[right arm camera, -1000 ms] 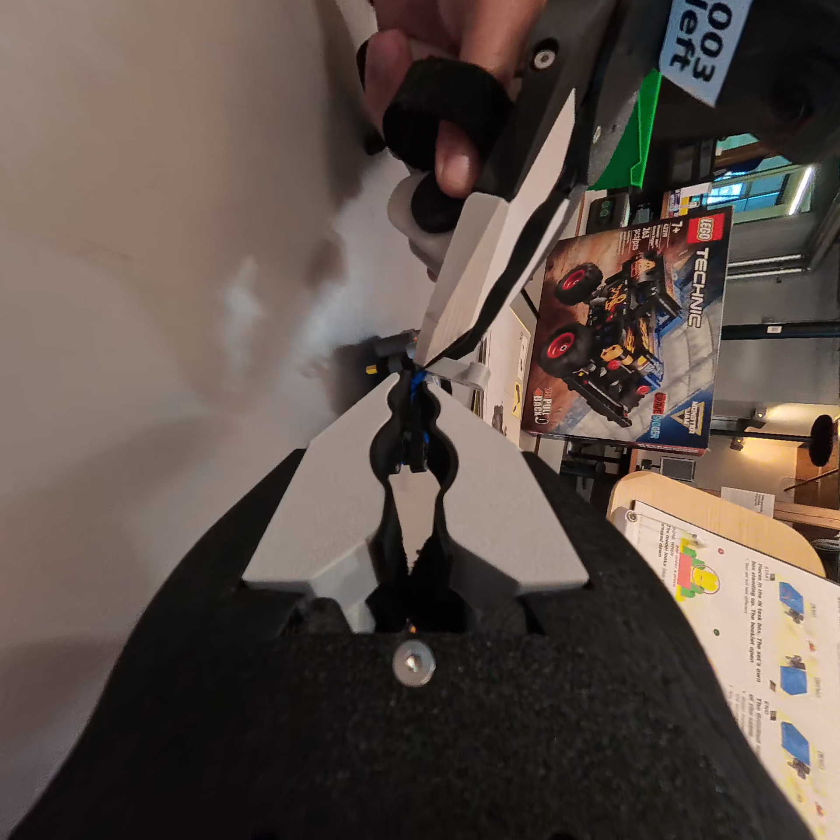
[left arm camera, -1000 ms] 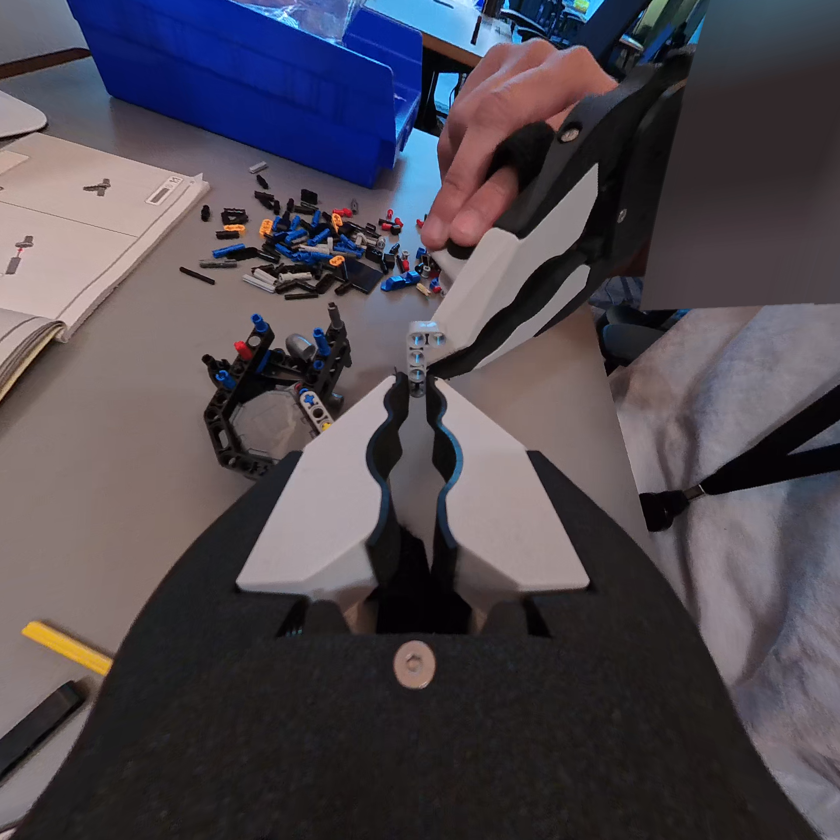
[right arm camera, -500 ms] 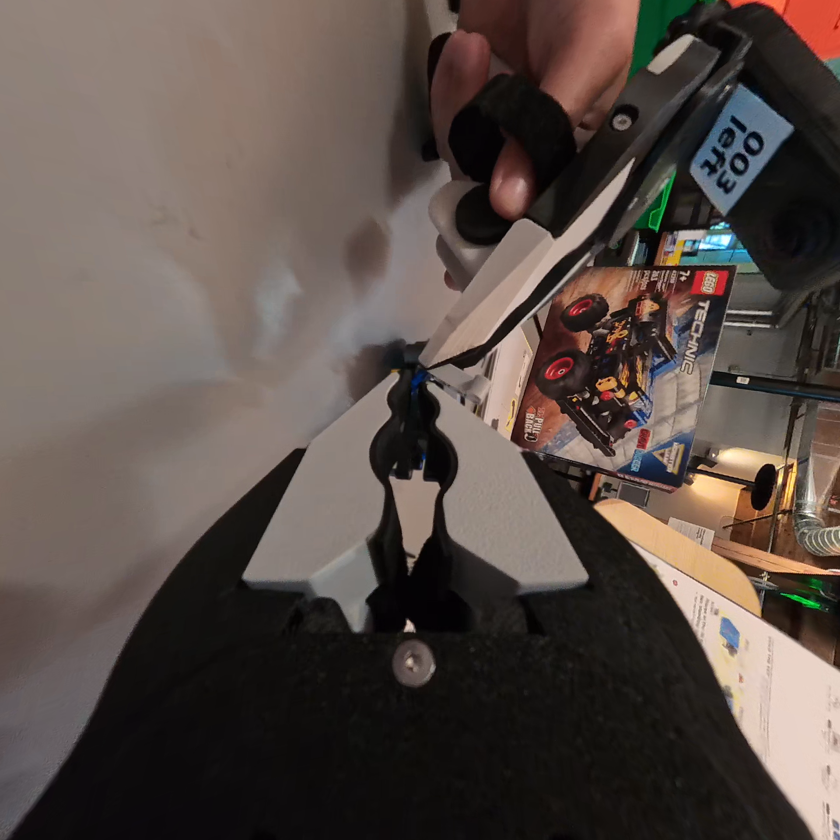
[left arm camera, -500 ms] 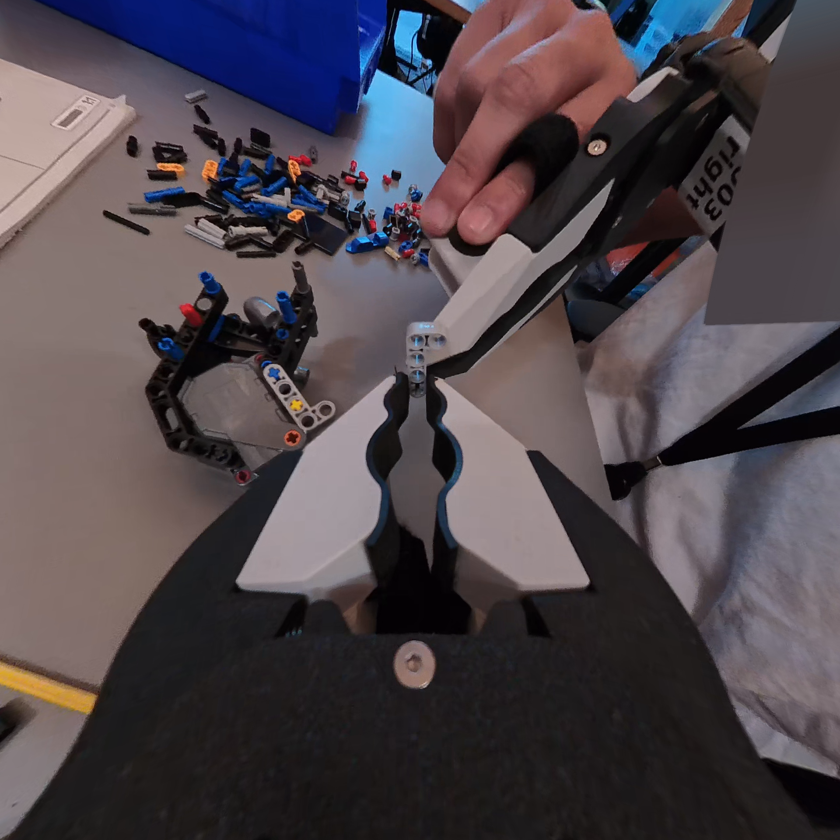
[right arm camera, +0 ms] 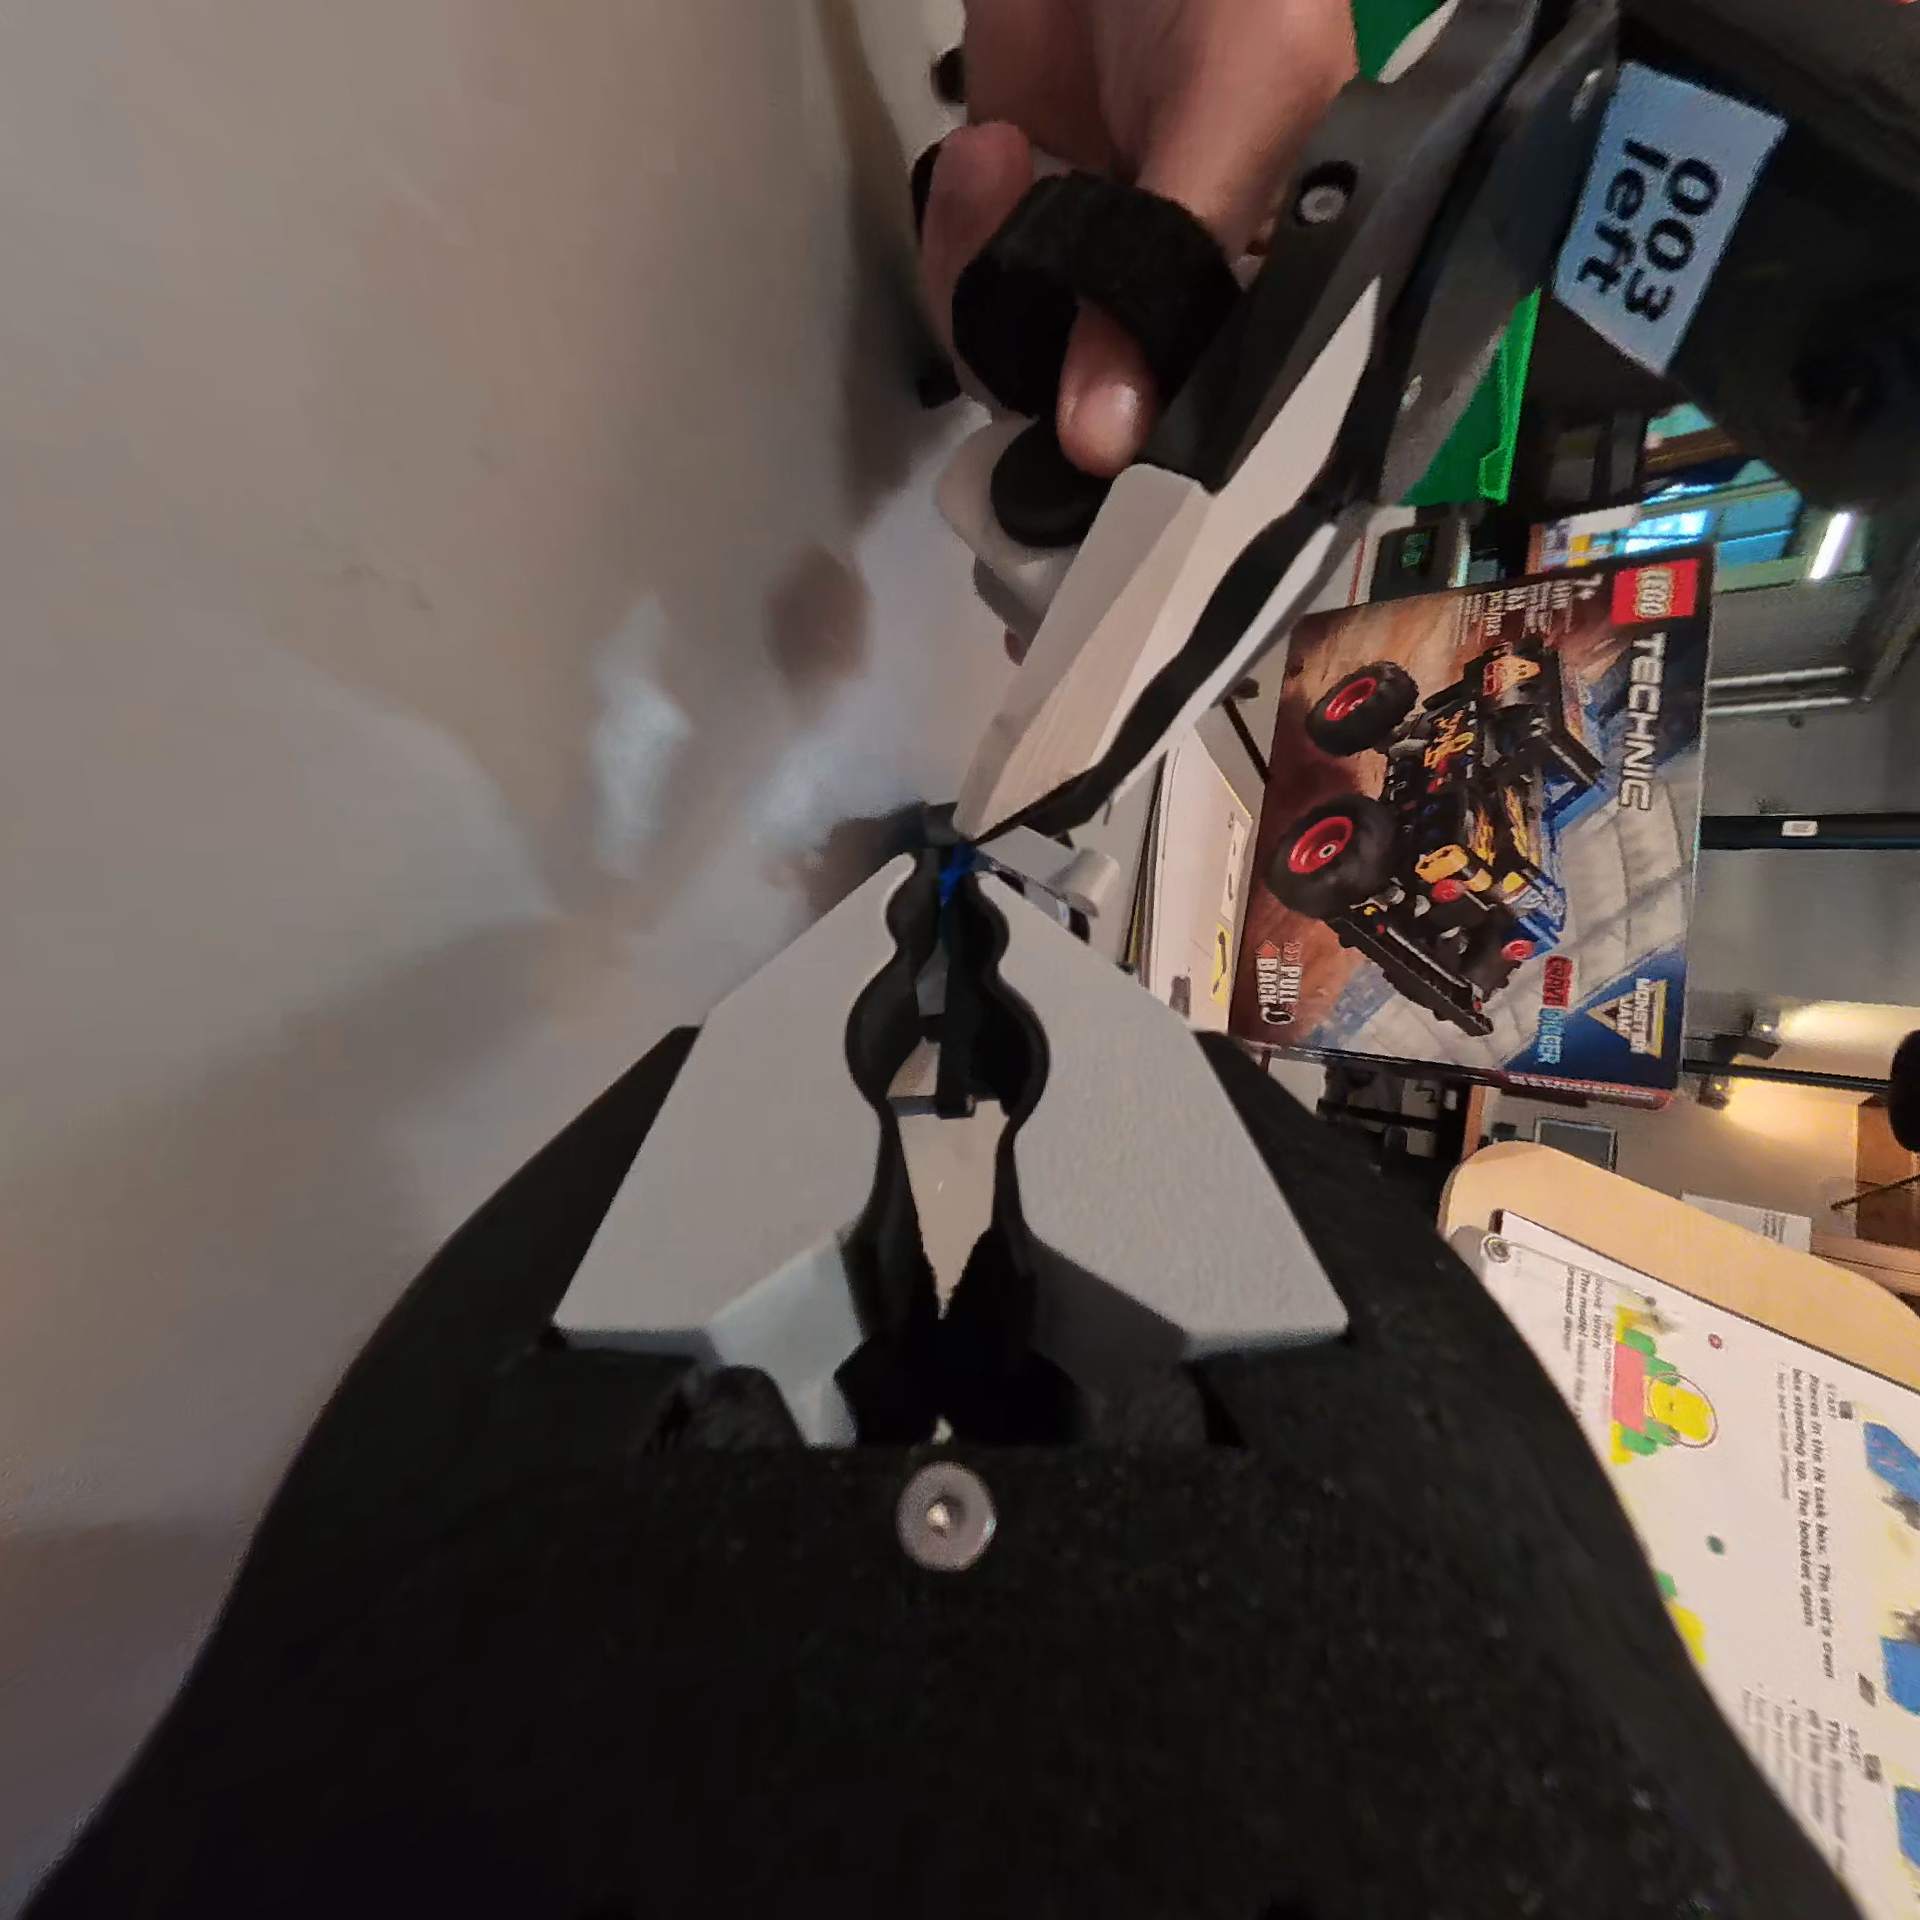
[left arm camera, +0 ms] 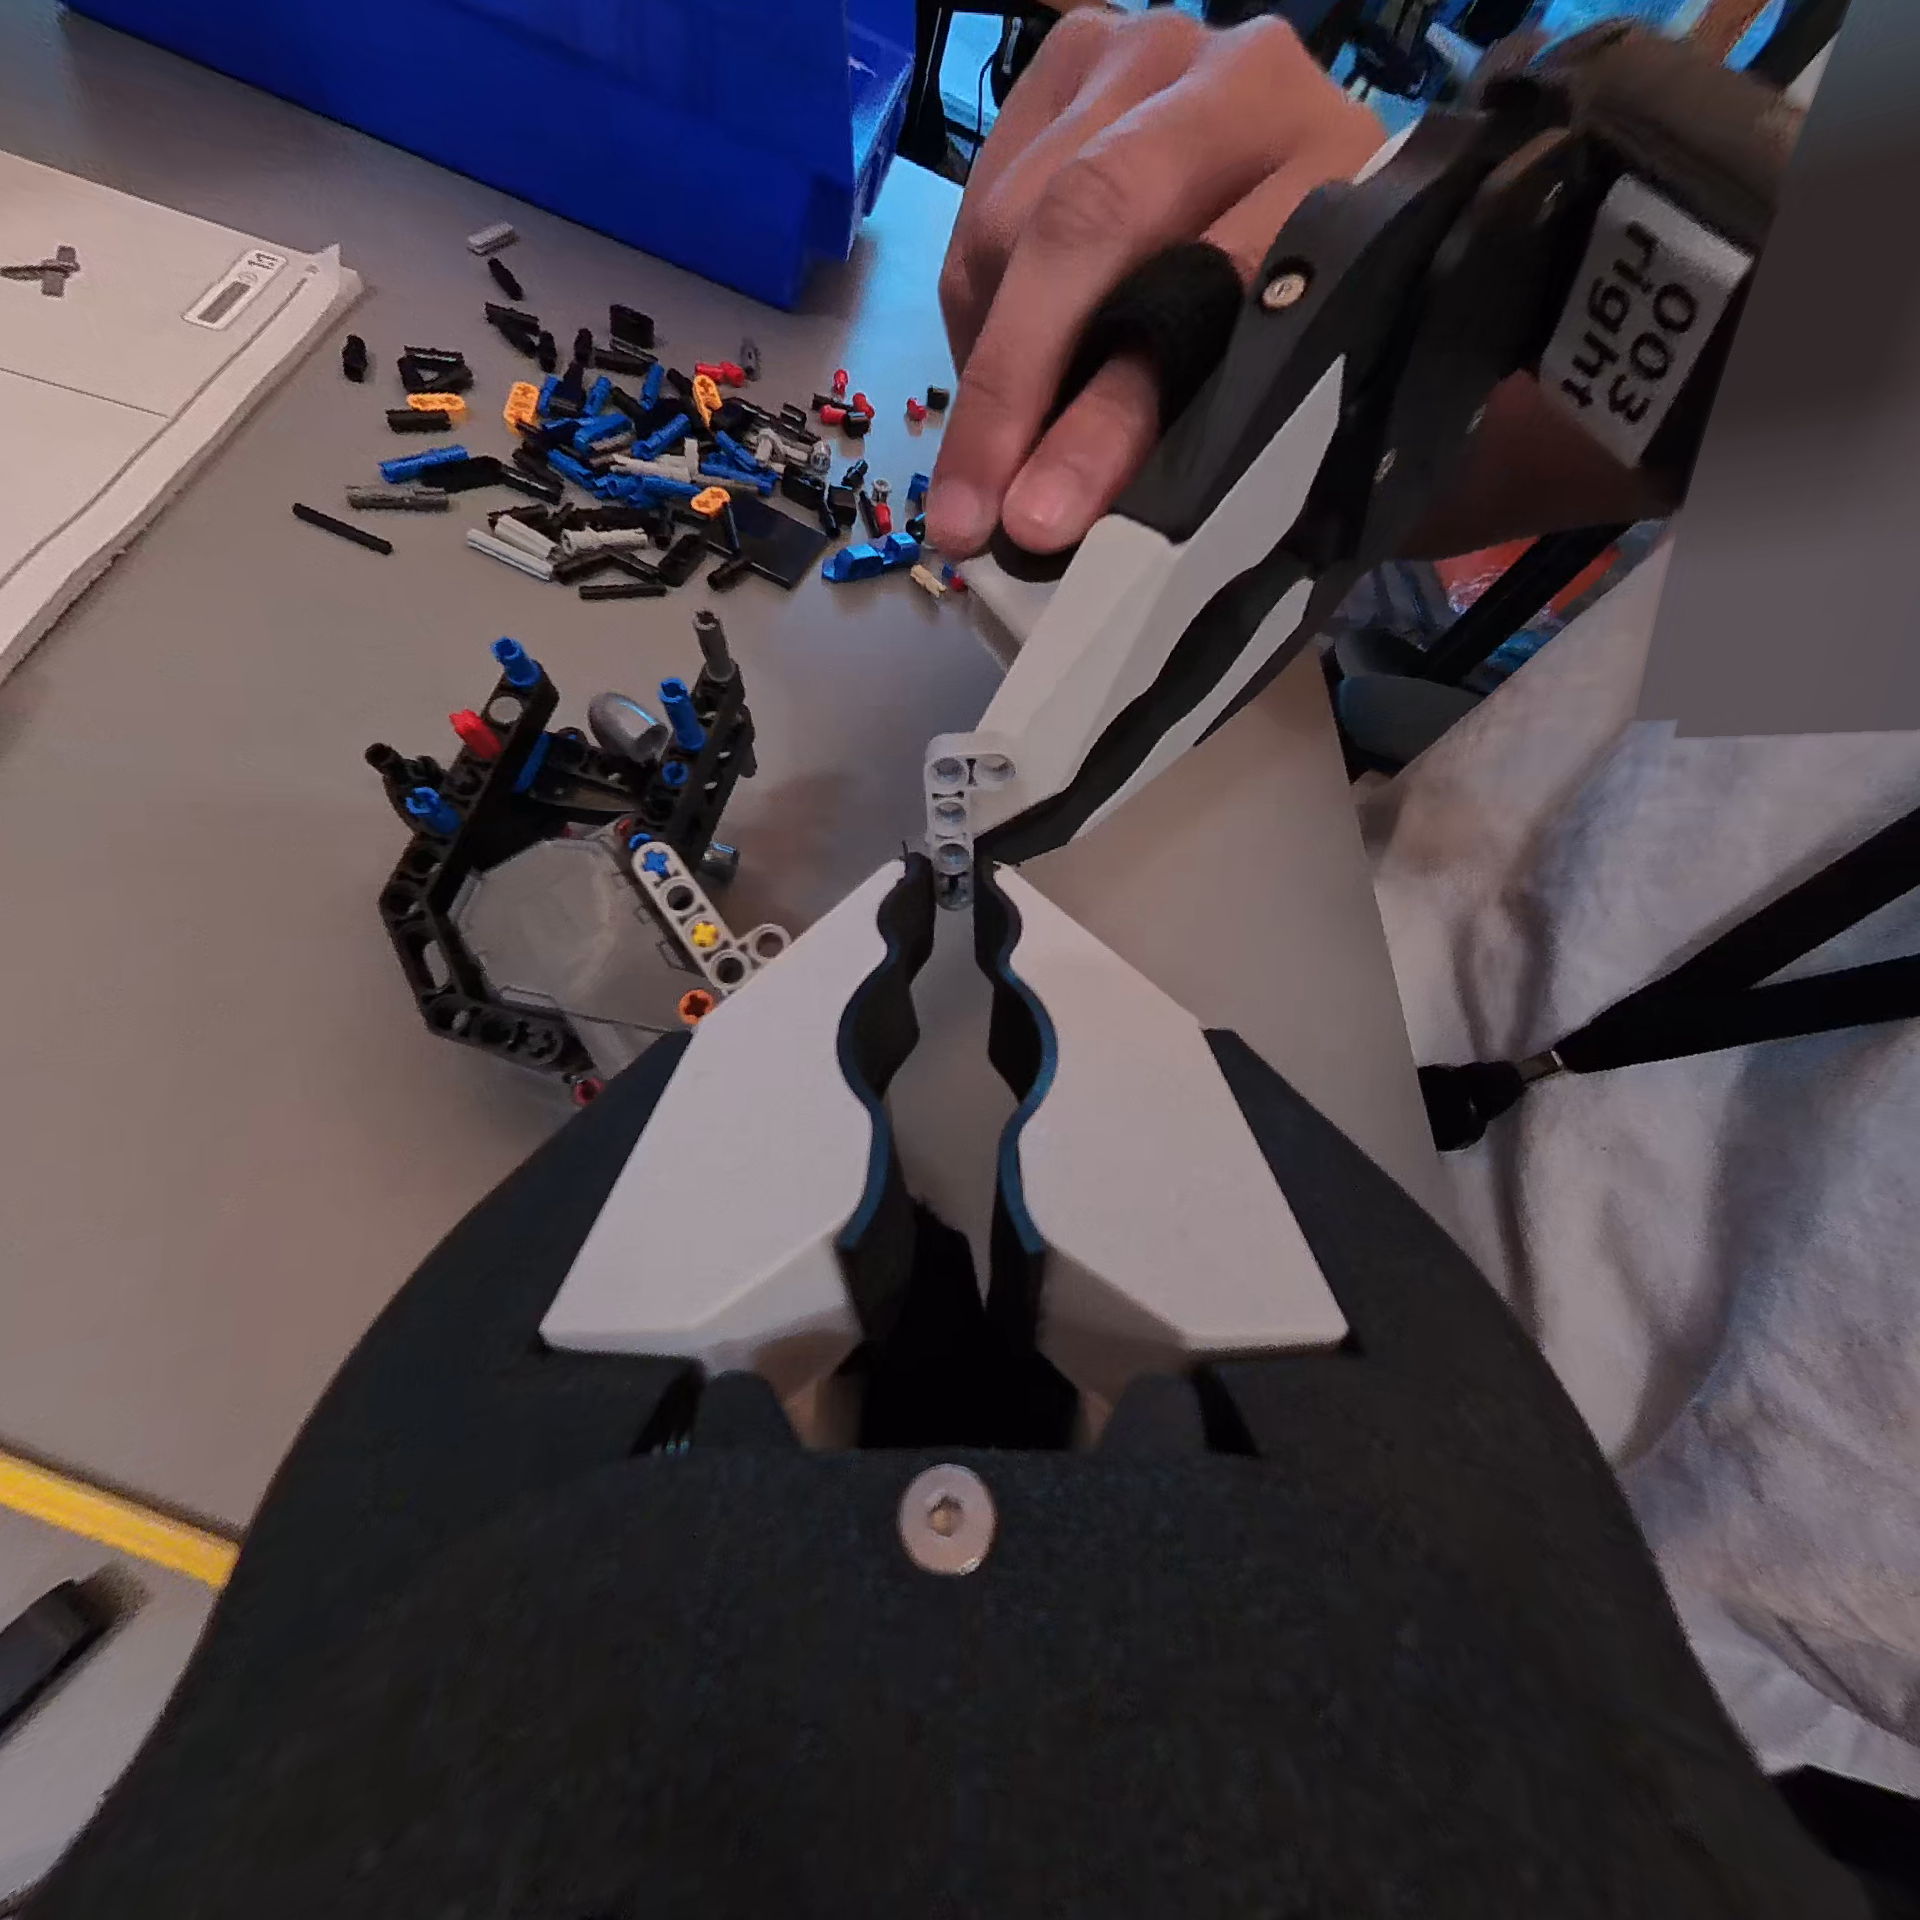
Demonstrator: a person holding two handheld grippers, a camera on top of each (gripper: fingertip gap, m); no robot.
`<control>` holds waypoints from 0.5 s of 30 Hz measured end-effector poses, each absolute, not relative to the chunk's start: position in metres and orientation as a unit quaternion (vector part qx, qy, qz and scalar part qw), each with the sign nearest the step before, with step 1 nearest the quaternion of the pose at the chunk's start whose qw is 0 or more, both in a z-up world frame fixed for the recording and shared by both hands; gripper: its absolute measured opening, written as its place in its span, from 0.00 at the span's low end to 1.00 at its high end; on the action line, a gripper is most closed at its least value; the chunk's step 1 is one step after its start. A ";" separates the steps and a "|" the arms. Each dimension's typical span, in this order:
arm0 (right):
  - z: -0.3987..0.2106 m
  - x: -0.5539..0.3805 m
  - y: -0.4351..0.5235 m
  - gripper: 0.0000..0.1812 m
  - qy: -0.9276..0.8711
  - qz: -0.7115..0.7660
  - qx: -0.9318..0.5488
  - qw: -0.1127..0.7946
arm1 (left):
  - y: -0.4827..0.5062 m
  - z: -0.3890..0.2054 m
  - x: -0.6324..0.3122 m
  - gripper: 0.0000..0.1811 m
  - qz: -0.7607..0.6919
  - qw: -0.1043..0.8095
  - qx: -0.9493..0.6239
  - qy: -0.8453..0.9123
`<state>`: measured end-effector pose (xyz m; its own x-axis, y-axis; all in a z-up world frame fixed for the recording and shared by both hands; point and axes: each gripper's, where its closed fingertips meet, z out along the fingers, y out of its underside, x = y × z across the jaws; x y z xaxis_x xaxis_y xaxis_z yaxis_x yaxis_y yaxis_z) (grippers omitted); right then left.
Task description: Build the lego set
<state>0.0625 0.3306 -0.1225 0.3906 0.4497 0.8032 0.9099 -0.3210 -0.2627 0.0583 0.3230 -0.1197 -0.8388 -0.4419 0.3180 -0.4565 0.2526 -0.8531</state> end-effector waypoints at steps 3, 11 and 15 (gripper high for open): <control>-0.118 0.062 0.332 0.02 -0.445 -0.321 -0.733 0.403 | 0.325 -0.116 0.058 0.03 0.560 0.035 0.290 -0.775; -0.115 0.065 0.332 0.04 -0.407 -0.287 -0.754 0.429 | 0.320 -0.110 0.054 0.03 0.584 0.067 0.287 -0.756; -0.113 0.066 0.331 0.00 -0.403 -0.292 -0.753 0.431 | 0.325 -0.107 0.059 0.03 0.587 0.052 0.295 -0.752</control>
<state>0.0662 0.3313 -0.1131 0.5057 0.3552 0.7862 0.8578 -0.3040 -0.4144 0.0594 0.3255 -0.1073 -0.8200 -0.3828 0.4255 -0.5056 0.1361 -0.8520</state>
